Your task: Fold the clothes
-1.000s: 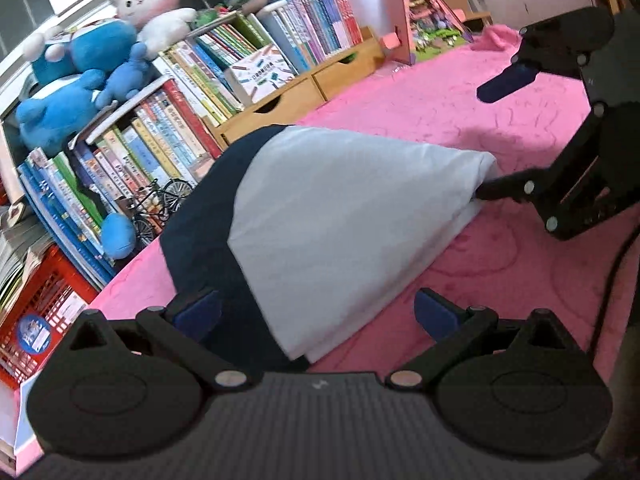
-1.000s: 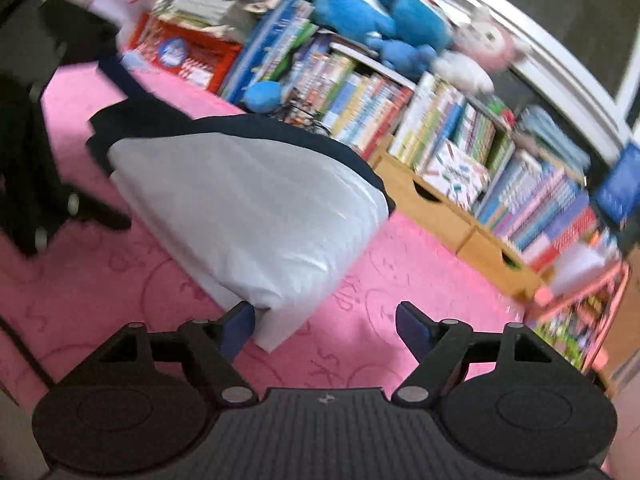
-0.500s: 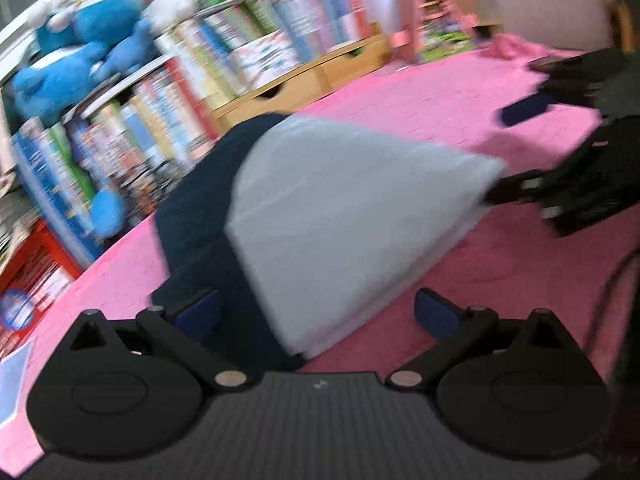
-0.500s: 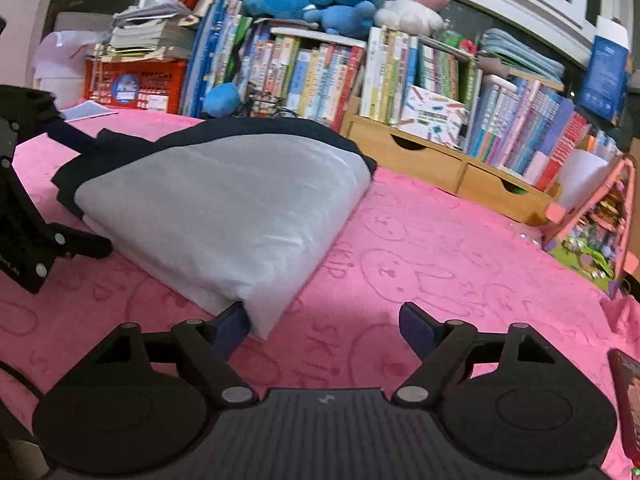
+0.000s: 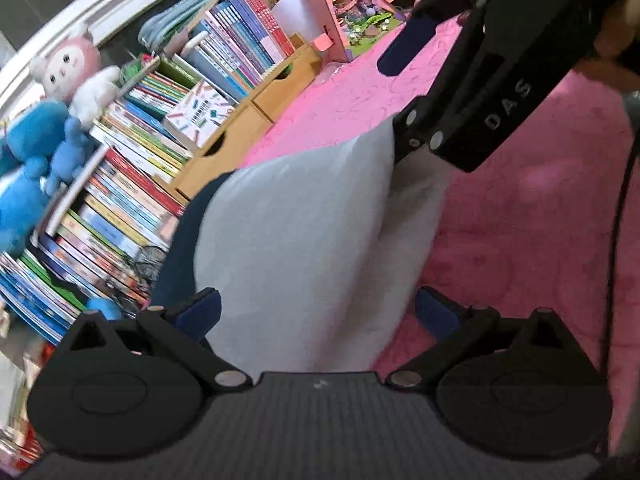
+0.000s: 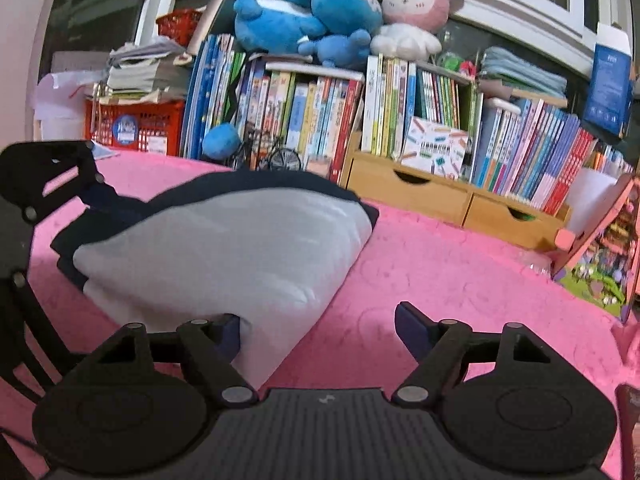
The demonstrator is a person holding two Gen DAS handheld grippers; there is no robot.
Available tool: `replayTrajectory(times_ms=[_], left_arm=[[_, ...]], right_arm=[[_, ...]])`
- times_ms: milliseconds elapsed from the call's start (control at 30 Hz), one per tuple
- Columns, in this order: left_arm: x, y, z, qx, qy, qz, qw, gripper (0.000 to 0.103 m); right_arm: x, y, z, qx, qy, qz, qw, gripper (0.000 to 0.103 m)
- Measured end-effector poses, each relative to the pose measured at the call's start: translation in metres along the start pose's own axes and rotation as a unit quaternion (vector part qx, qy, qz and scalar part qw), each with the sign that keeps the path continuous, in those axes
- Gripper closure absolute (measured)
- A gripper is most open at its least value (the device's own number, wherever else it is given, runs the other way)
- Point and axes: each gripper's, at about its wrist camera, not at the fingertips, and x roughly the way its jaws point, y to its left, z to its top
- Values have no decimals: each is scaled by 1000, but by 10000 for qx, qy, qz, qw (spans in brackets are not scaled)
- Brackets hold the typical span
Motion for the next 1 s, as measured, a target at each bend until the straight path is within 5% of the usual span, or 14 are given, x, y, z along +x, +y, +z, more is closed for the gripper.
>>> replayTrajectory(times_ms=[167,333,400,533,700,833,933,1000], left_arm=[[5,7,-1,-246,9,205,9995,0],[2,29,0,-825,-29,69,9966,0],[1,35,1,-957,-49,40,9954,0],[-2,41,2,-1085,-81,30,9941,0],[-10,52,0,-1283,-158,-60,9916,0],[-18,65,-3,-1580,-225,-128,9871,0],[-20,76,-7,-2006,-271,-281,9789,0],[-22,87,-11,-2429,-330,-501,9682,0]], right_arm=[[0,2,-3,-245,30,74,9997,24],[-12,17,-17,-1291,-120,609,9897,20],[-15,31,-22,-2146,-224,659,9742,15],[-11,67,-35,-3779,-428,337,9243,15],[4,101,-42,-4547,-702,350,8872,18],[19,113,-36,-4680,-814,278,8796,17],[32,115,-30,-4496,-719,296,8899,21],[39,115,-27,-4358,-657,333,8970,33]])
